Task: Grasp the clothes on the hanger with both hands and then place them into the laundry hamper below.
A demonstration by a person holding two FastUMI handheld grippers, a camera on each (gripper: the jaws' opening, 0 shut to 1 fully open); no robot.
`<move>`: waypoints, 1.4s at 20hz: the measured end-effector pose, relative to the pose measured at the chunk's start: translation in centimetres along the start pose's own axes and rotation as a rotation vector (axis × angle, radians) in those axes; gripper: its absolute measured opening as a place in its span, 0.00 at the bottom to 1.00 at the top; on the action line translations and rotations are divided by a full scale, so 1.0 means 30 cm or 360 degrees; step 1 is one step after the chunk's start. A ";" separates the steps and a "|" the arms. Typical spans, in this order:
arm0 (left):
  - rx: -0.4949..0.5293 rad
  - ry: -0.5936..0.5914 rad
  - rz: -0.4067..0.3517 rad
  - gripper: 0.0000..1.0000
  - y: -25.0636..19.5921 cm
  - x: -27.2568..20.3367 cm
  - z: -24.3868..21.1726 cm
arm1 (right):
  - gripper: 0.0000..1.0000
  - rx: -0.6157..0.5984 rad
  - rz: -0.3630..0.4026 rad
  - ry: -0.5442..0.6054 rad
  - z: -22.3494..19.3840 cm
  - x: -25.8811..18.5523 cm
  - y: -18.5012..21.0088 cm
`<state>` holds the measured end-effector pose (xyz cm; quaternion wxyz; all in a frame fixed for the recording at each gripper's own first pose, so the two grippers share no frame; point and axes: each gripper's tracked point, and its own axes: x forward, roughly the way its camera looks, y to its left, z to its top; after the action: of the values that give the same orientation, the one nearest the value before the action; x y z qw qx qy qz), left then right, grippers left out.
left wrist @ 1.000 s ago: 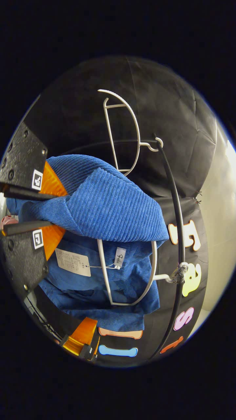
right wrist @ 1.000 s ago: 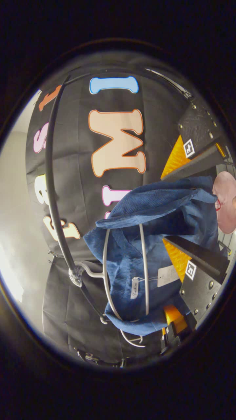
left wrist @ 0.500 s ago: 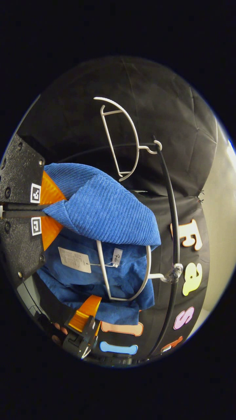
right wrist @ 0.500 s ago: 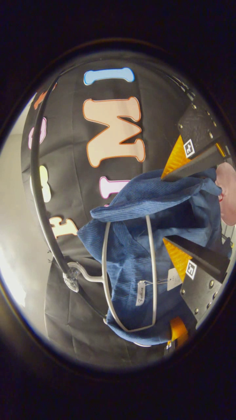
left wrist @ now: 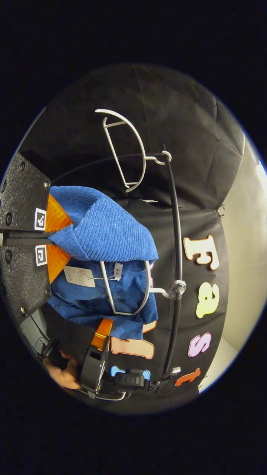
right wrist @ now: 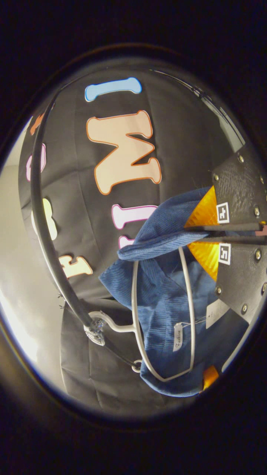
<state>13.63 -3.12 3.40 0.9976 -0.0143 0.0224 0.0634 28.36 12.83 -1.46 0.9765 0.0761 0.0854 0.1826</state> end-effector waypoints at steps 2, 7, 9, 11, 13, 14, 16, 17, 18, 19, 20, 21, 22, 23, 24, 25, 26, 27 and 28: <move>-0.0009 -0.0011 -0.0050 0.00 0.007 -0.023 0.025 | 0.03 -0.0007 -0.0028 0.0042 -0.027 -0.023 0.019; 0.0034 -0.0050 -0.0158 0.00 0.027 -0.077 0.079 | 0.05 -0.0025 -0.0124 0.0070 -0.034 -0.084 0.045; 0.0025 -0.0062 -0.0165 0.00 0.056 -0.095 0.078 | 0.05 -0.0039 -0.0166 0.0048 -0.014 -0.112 0.043; -0.0025 -0.0033 -0.0172 0.00 0.091 -0.100 0.062 | 0.05 -0.0058 -0.0208 0.0017 0.006 -0.149 0.034; -0.0058 -0.0018 -0.0200 0.01 0.111 -0.113 0.066 | 0.05 -0.0060 -0.0233 -0.0036 0.032 -0.189 0.034; -0.0057 -0.0013 -0.0213 0.00 0.120 -0.126 0.074 | 0.05 -0.0071 -0.0243 -0.0052 0.034 -0.202 0.035; -0.0025 -0.0029 -0.0249 0.00 0.132 -0.148 0.097 | 0.05 -0.0096 -0.0270 -0.0079 0.042 -0.228 0.024; -0.0007 -0.0023 -0.0266 0.00 0.133 -0.151 0.099 | 0.05 -0.0119 -0.0287 -0.0094 0.047 -0.236 0.015; 0.0006 -0.0016 -0.0279 0.00 0.134 -0.152 0.100 | 0.05 -0.0138 -0.0301 -0.0103 0.050 -0.243 0.001; 0.0023 -0.0006 -0.0287 0.00 0.141 -0.152 0.098 | 0.05 -0.0149 -0.0308 -0.0111 0.055 -0.245 -0.009; 0.0034 -0.0002 -0.0287 0.00 0.148 -0.148 0.101 | 0.05 -0.0167 -0.0320 -0.0124 0.060 -0.246 -0.022; 0.0031 -0.0001 -0.0289 0.00 0.158 -0.142 0.099 | 0.05 -0.0182 -0.0330 -0.0129 0.064 -0.244 -0.038; 0.0029 -0.0003 -0.0294 0.00 0.159 -0.138 0.104 | 0.05 -0.0181 -0.0331 -0.0128 0.065 -0.241 -0.052; 0.0032 0.0004 -0.0284 0.00 0.170 -0.138 0.103 | 0.05 -0.0167 -0.0320 -0.0128 0.071 -0.240 -0.058; 0.0034 0.0011 -0.0279 0.00 0.178 -0.138 0.105 | 0.05 -0.0141 -0.0308 -0.0128 0.077 -0.247 -0.063; 0.0027 0.0006 -0.0267 0.00 0.182 -0.132 0.109 | 0.05 -0.0117 -0.0272 -0.0132 0.085 -0.252 -0.053; 0.0023 0.0022 -0.0262 0.00 0.184 -0.124 0.108 | 0.05 -0.0115 -0.0253 -0.0138 0.086 -0.258 -0.044; 0.0029 0.0024 -0.0253 0.00 0.191 -0.122 0.105 | 0.05 -0.0120 -0.0256 -0.0141 0.090 -0.254 -0.050; 0.0031 0.0025 -0.0235 0.00 0.201 -0.116 0.109 | 0.05 -0.0118 -0.0224 -0.0140 0.087 -0.241 -0.030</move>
<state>9.55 2.51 6.67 0.9995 -0.0066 0.0298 -0.0108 22.53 9.03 1.92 0.9919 0.0417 0.0408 0.1130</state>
